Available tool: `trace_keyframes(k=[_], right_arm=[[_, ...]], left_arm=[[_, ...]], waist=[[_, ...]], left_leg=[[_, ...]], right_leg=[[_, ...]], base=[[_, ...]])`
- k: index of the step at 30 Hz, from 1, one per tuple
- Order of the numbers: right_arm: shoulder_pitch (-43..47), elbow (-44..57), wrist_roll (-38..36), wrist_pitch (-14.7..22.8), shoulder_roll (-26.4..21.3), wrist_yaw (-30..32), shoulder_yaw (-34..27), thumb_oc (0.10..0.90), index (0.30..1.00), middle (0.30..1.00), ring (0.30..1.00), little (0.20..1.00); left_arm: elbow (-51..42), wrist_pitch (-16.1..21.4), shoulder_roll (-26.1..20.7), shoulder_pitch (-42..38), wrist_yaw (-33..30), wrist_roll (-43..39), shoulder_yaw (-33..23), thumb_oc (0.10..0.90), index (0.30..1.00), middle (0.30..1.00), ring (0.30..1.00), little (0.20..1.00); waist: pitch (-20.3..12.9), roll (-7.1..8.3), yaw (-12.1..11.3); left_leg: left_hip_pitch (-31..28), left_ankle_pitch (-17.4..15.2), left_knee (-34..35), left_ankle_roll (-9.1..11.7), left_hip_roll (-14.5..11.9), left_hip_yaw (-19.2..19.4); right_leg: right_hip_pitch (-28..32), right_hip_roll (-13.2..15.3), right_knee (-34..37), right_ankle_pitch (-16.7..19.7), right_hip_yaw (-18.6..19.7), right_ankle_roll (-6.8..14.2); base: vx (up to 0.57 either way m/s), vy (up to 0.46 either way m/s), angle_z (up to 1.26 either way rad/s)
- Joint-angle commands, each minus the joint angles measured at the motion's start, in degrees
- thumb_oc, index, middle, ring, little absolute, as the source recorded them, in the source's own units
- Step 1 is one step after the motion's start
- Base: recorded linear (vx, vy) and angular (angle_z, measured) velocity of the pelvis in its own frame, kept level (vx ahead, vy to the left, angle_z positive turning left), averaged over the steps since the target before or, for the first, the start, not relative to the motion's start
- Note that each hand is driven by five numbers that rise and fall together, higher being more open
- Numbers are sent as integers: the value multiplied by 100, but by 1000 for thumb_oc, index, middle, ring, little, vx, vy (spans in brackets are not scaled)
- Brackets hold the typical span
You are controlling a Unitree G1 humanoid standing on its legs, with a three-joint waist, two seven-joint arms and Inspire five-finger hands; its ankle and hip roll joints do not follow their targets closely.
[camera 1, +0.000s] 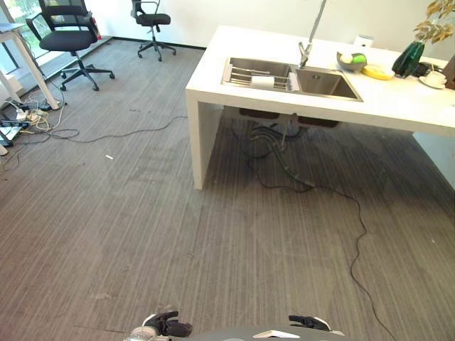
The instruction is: Place the dishes in the dishwasher.
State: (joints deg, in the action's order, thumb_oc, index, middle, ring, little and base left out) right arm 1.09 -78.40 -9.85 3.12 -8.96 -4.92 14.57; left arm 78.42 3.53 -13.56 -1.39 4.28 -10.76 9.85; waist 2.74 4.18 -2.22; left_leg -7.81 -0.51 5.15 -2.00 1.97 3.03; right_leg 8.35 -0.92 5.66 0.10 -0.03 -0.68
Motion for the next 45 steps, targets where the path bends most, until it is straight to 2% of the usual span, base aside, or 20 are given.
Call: trace_keyframes(k=[1,7,9,11,14,18,20,22,25,27,29,30,32,36,37,39,40,41,42,45], right_arm=[[-89,-339,-165,-97,-183,-51,83,800,900,900,900,900],[94,-212,-413,-55,-249,-71,-28,800,900,900,900,900],[101,-230,-424,-66,-264,-96,-43,800,900,900,900,900],[120,-200,-426,-52,-297,-97,-71,800,900,900,900,900],[82,-188,-546,-52,-438,-108,-169,800,900,900,900,900],[-81,-439,-539,-108,-340,-117,-184,800,900,900,900,900],[-258,-675,-436,-160,-361,-201,-180,800,900,900,900,900],[-211,-715,-504,-200,-460,-224,-212,800,900,900,900,900],[-140,-711,-516,-235,-554,-167,-223,800,900,900,900,900],[60,-692,-730,-186,-671,-12,-320,800,900,900,900,900],[126,-647,-774,-147,-699,22,-337,800,900,900,900,900],[115,-441,-807,-7,-628,174,-256,800,900,900,900,900],[34,-218,-779,157,-539,285,-180,800,900,900,900,900],[-98,126,-548,267,-319,382,20,800,900,900,900,900],[-103,125,-548,267,-322,382,18,800,900,900,900,900],[-63,220,-701,304,-37,404,38,800,900,900,900,900],[-136,235,-688,315,41,370,94,800,900,900,900,900],[-137,234,-689,315,35,370,92,800,900,900,900,900],[-215,388,-648,310,72,306,223,800,900,900,900,900],[-228,486,-656,333,77,333,291,800,900,900,900,900]], left_arm=[[652,6,276,-85,106,34,77,800,900,900,900,900],[683,-6,92,-244,114,156,147,800,900,900,900,900],[717,-10,50,-201,129,163,100,800,900,900,900,900],[754,-22,12,-170,145,136,41,800,900,900,900,900],[825,-17,57,-164,131,189,121,800,900,900,900,900],[842,10,179,-143,142,143,149,800,900,900,900,900],[813,12,266,-94,139,-322,-80,800,900,900,900,900],[811,-128,355,-164,266,-1227,-364,800,900,900,900,900],[688,-42,375,-284,181,-1589,-430,800,900,900,900,900],[184,400,225,-589,-345,-1955,-491,800,900,900,900,900],[-430,602,122,-735,-600,-1900,-430,800,900,900,900,900],[-2051,1022,72,-758,-1033,-1935,-339,800,900,900,900,900],[-3973,1535,31,-605,-1392,-2088,-471,800,900,900,900,900],[-6353,1793,-406,-525,-2379,-810,-867,800,900,900,900,900],[-6362,1785,-400,-518,-2384,-804,-863,800,900,900,900,900],[-8037,1893,-426,-805,-3250,-66,-1330,800,900,900,900,900],[-8291,1803,-477,-937,-3335,217,-1348,800,900,900,900,900],[-8297,1797,-468,-935,-3337,222,-1346,800,900,900,900,900],[-8595,1779,-614,-1332,-3773,801,-1359,800,900,900,900,900],[-8898,1734,-873,-1619,-4174,1366,-1433,800,900,900,900,900]], waist=[[-47,-139,35],[125,-206,164],[144,-251,243],[185,-262,302],[402,-375,564],[242,-355,657],[89,-363,572],[253,-88,363],[476,68,111],[496,-47,-163],[487,-77,-252],[460,-238,-459],[376,-266,-717],[125,-57,-815],[112,-37,-808],[10,150,-758],[30,90,-661],[14,102,-657],[204,-141,-292],[316,-226,-85]], left_leg=[[218,52,-15,280,31,-317],[277,115,-19,251,22,-477],[165,53,-15,232,17,-522],[85,-9,-15,240,12,-577],[-190,-272,-15,297,-38,-689],[-534,-510,-15,386,-161,-710],[-163,-45,-1575,665,-299,-650],[784,561,-3406,803,-140,-598],[1620,588,-4458,758,17,-379],[2171,558,-3531,677,-154,314],[2212,607,-2987,630,-142,439],[2248,853,-1497,551,-106,616],[2425,1138,-284,604,-31,648],[1982,1347,-111,357,149,509],[1975,1311,-106,353,182,505],[1553,1084,-15,247,118,521],[1349,994,-15,251,-14,422],[1354,956,-15,248,8,416],[906,780,-15,247,-250,95],[655,631,-15,269,-290,-141]], right_leg=[[-444,163,-374,80,36,688],[-1008,-9,-1753,-189,33,762],[-1399,-129,-2385,-20,-62,832],[-1624,-189,-2372,79,-62,864],[-2209,-87,-1427,278,189,816],[-1950,-121,-1213,294,352,711],[-1422,-240,-873,273,372,494],[-931,28,-608,248,402,352],[-447,157,-298,222,383,281],[49,44,-66,-24,440,265],[134,13,-66,-97,456,276],[312,-247,-66,-294,543,259],[656,-418,-66,-574,653,268],[885,-410,-511,-540,670,425],[888,-382,-520,-576,657,434],[148,-400,-2446,293,415,1097],[-215,-511,-3352,626,340,1351],[-230,-491,-3381,591,332,1349],[-1147,-711,-4679,579,150,1357],[-1770,-438,-4547,206,-14,1055]], base=[[-16,76,2],[18,52,11],[139,32,25],[133,-15,15],[309,-82,8],[297,-123,10],[389,-250,11],[212,-222,27],[275,-173,21],[469,-89,8],[392,3,-26],[676,26,-29],[587,12,-2],[377,3,-52],[319,20,-55],[352,-4,-25],[191,-15,0],[316,53,18],[373,94,26],[329,38,39]])
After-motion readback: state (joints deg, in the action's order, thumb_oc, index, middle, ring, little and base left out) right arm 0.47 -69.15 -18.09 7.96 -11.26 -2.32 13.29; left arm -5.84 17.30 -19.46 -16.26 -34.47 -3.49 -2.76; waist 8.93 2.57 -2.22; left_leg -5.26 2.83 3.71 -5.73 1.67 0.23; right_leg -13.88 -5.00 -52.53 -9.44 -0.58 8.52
